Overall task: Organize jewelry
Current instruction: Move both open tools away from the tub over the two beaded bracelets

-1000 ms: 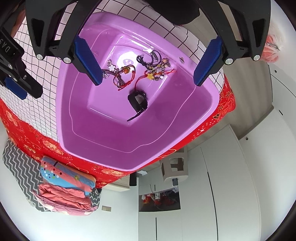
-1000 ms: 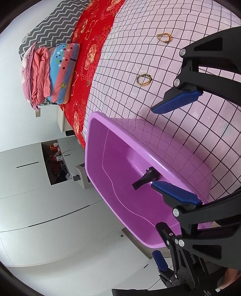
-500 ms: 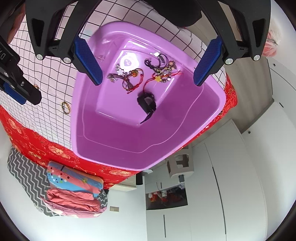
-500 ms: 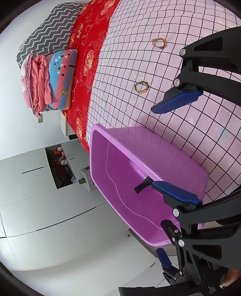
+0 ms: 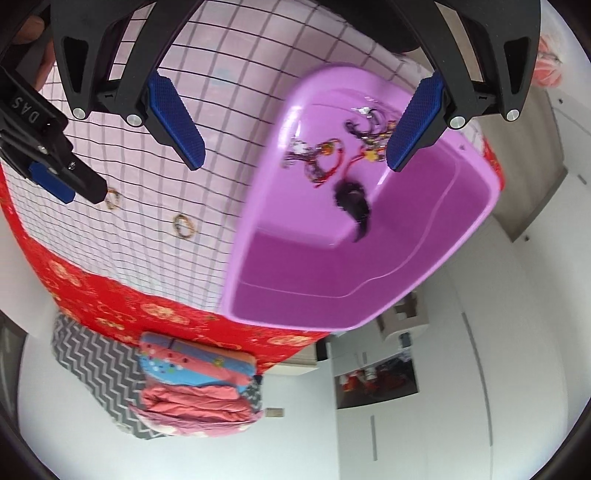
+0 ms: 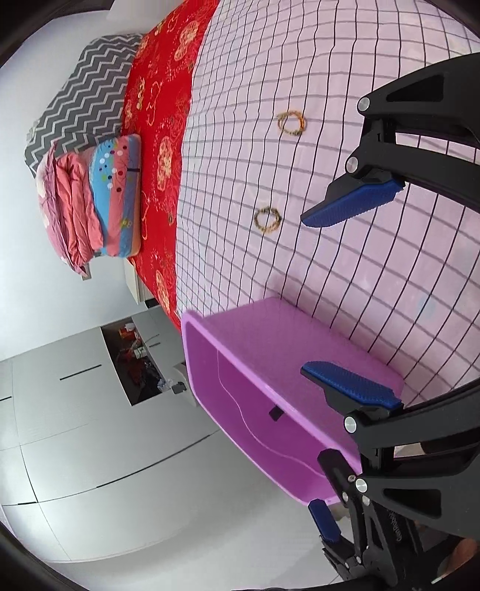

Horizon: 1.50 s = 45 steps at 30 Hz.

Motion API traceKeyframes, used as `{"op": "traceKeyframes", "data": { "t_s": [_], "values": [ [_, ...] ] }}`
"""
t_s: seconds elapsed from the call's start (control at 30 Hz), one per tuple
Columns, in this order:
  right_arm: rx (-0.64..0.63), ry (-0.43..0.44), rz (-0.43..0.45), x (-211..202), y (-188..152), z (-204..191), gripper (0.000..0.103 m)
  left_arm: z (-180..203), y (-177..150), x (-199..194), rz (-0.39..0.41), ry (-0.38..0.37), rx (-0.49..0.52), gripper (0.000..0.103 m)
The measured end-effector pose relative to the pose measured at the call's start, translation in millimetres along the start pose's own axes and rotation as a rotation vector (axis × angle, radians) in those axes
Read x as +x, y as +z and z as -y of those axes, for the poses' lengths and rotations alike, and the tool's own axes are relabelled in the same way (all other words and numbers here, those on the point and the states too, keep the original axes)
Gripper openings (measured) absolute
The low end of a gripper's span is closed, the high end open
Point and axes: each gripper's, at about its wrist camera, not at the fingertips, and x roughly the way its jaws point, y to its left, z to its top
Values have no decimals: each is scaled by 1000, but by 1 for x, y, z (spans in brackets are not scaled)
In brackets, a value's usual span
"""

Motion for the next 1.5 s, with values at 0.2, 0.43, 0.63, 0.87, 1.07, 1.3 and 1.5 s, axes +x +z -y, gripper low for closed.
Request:
{"op": "traceKeyframes", "data": {
  "t_s": [0.2,0.43,0.63,0.87,1.07,1.3,1.5],
  "values": [
    [44,-76,-5,-14,-19,46,75,32,-10,-1,29,-43,44,97],
    [144,-169,-20,-17,-53,111,75,72,-22,13,36,-103,102,97],
    [204,-224,-45,-4,-64,154,75,108,-21,46,-23,-149,124,97],
    [235,-263,-63,28,-59,192,75,138,-11,105,-90,-167,117,97],
    [255,-257,-81,72,-44,214,75,157,4,157,-117,-149,112,97],
    [217,-270,-113,123,-31,227,75,172,23,217,-132,-123,104,97],
    [221,-288,-143,157,-25,241,75,184,34,256,-144,-107,107,97]
  ]
}}
